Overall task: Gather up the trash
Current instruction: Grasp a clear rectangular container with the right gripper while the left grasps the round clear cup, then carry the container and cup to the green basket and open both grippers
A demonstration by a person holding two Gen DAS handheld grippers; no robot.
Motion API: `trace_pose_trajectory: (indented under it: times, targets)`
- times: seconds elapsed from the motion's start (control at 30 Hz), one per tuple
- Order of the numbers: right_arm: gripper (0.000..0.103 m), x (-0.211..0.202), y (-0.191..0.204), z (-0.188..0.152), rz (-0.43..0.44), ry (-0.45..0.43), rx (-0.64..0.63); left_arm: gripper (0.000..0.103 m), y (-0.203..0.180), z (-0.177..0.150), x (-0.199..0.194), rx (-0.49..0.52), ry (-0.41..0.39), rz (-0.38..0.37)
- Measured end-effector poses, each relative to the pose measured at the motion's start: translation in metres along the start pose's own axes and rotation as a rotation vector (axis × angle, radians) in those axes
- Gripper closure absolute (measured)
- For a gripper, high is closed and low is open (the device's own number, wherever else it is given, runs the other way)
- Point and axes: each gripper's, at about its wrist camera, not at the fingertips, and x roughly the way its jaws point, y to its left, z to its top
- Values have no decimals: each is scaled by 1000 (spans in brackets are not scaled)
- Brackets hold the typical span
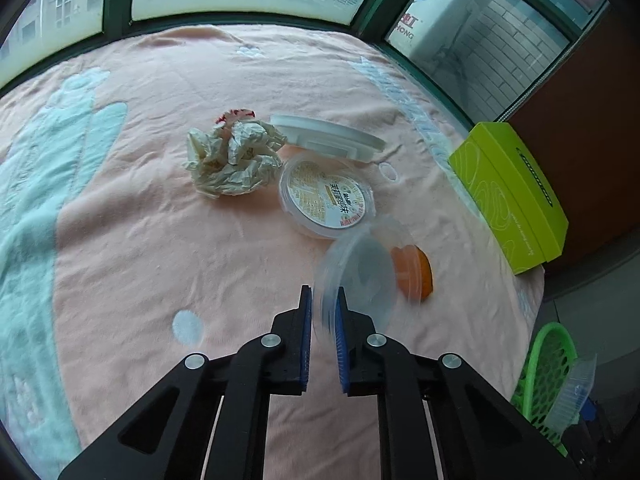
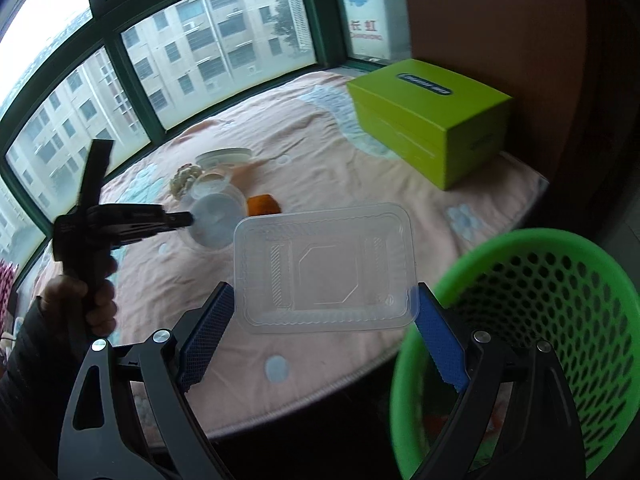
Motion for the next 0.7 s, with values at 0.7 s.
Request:
trace_pose_trajectory:
  times: [0.7]
  targets:
    - [15, -74, -62, -50, -144, -63, 115, 93, -80, -67, -99, 117, -86, -150]
